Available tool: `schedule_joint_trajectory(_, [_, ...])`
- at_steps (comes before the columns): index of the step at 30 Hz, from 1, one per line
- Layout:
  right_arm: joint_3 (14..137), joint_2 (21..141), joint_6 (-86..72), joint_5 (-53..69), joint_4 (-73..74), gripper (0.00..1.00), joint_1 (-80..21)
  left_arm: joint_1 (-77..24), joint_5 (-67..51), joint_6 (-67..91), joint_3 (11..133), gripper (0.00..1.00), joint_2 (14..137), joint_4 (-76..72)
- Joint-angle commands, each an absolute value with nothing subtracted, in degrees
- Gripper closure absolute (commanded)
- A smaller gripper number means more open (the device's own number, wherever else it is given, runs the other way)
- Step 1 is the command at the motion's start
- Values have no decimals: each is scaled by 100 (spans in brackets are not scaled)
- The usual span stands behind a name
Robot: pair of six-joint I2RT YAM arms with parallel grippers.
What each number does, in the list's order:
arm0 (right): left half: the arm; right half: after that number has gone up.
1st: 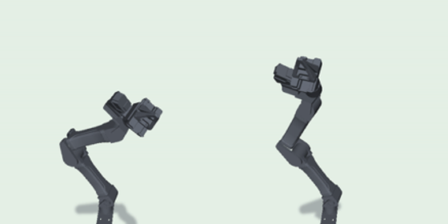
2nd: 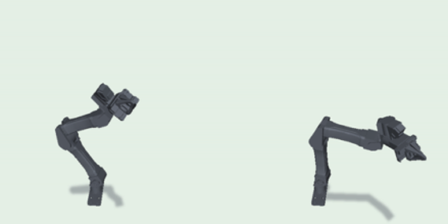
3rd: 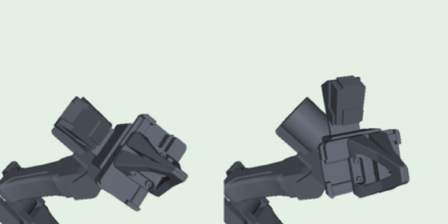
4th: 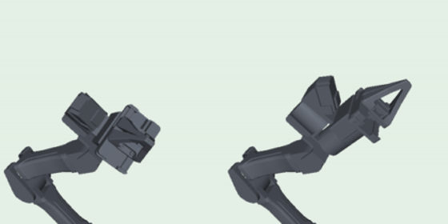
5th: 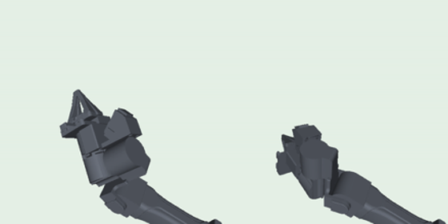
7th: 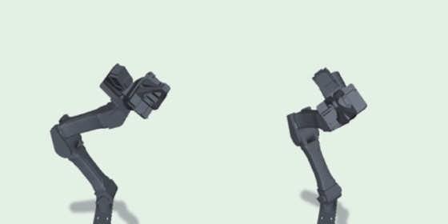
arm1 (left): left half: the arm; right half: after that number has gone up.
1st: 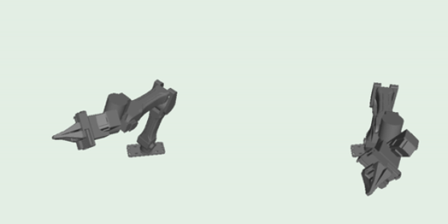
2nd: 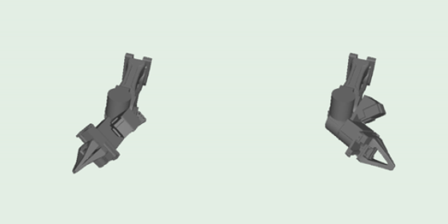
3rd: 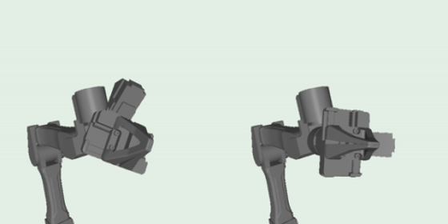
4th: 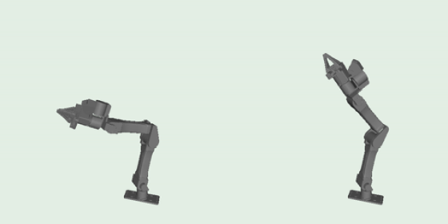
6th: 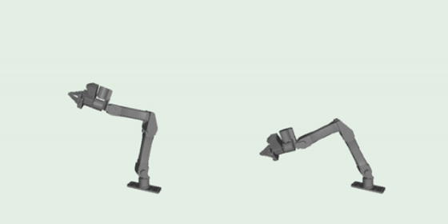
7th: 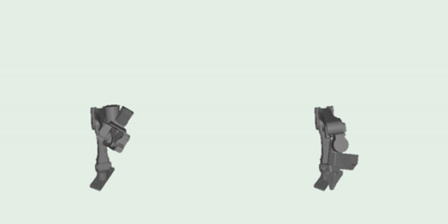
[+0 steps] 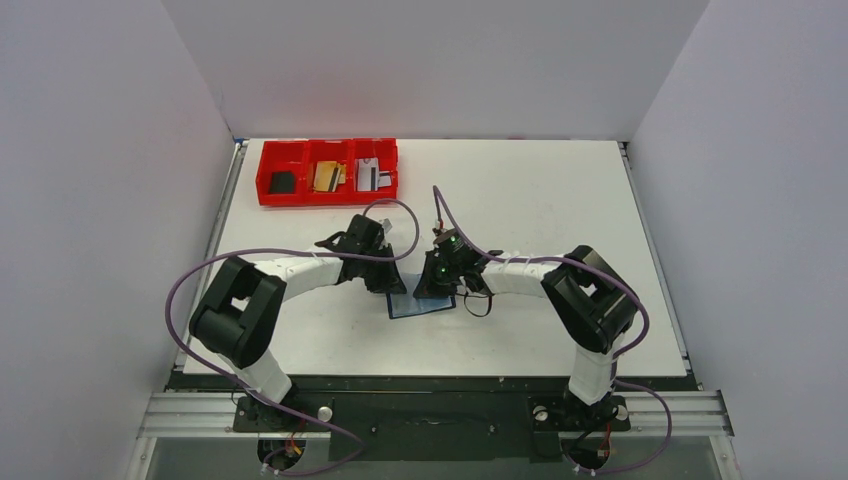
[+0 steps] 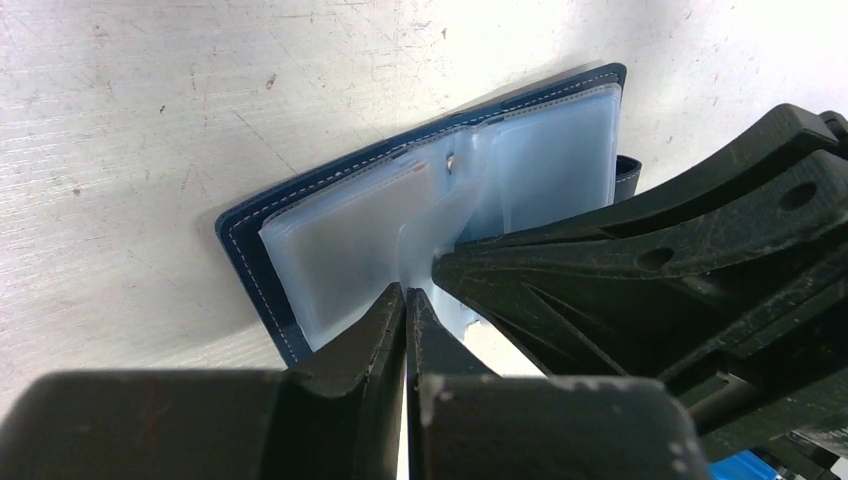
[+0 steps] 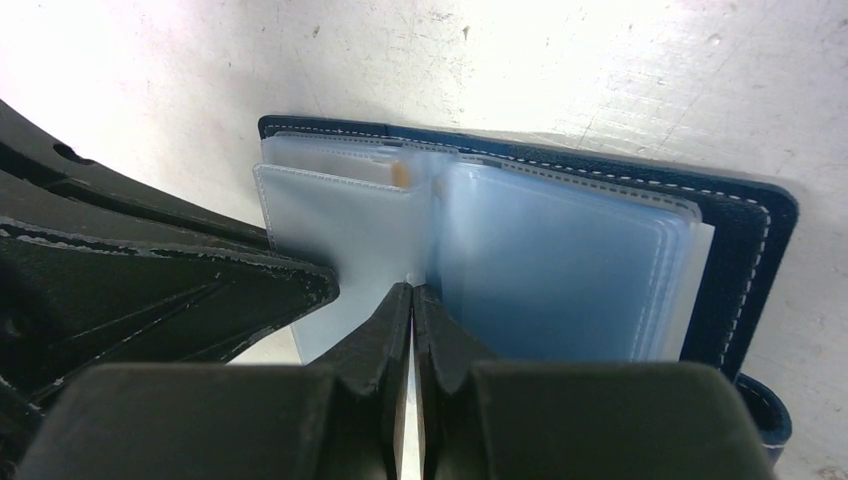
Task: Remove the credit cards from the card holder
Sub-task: Remove the credit card from the card holder.
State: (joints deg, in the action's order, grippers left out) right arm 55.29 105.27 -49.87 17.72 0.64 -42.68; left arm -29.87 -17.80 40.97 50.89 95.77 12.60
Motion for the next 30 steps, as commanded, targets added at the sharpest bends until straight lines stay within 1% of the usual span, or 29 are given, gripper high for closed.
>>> schedule_joint_trajectory(1, [5657,10351,-4656,1147,715,93,-4246,-3006,-1625,4074,5321,100,9413,1191])
schedule_joint_trajectory(3, [5785,10191,-4612,1081,869,78,-4253,-3006,-1557,4040,5352,100,9381,1294])
schedule_joint_trajectory(5, [5901,10008,-4571,1048,992,71,-4258,-2999,-1531,4013,5363,100,9343,1354])
schedule_joint_trajectory(7, [6007,9837,-4546,1001,1135,68,-4257,-2998,-1522,3997,5352,100,9312,1373])
schedule_joint_trajectory(16, [5996,9231,-4413,525,1622,67,-4245,-3045,-1741,3984,5481,100,9118,1387])
schedule_joint_trajectory(18, [5932,9143,-4378,402,1673,67,-4234,-3099,-1777,3984,5558,98,9126,1380])
schedule_joint_trajectory(20, [5870,9070,-4352,289,1738,67,-4224,-3178,-1805,3984,5633,93,9154,1358])
schedule_joint_trajectory(21, [5831,9044,-4351,226,1771,67,-4221,-3233,-1809,3983,5664,89,9184,1351])
schedule_joint_trajectory(24, [5733,8898,-4342,88,1817,67,-4193,-3338,-1807,3986,5806,83,9281,1335])
schedule_joint_trajectory(26, [5686,8816,-4335,29,1852,67,-4191,-3408,-1817,3994,5883,77,9365,1295])
schedule_joint_trajectory(30, [5569,8641,-4325,-168,1920,67,-4160,-3504,-1844,4025,6059,69,9591,1230])
